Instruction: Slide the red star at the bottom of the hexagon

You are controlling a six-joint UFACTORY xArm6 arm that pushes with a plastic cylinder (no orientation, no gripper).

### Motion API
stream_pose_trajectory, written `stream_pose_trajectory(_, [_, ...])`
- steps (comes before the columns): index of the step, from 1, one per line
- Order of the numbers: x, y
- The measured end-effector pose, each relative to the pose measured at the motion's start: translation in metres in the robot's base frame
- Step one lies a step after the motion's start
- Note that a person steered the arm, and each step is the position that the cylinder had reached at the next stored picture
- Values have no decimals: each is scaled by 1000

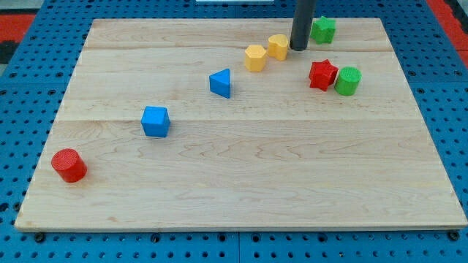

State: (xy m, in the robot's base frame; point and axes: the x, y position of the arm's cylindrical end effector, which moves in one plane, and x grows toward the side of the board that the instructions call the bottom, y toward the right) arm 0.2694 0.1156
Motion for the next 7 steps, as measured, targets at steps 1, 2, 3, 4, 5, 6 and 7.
stream_pose_trajectory(1, [4, 21])
stream_pose_trajectory(2, [14, 64])
stream_pose_trajectory(3, [0, 125])
stream_pose_trajectory(4, [9, 161])
stream_pose_trajectory(5, [57, 176])
stream_pose_trajectory(6, [64, 124])
stream_pose_trajectory(7, [68, 66])
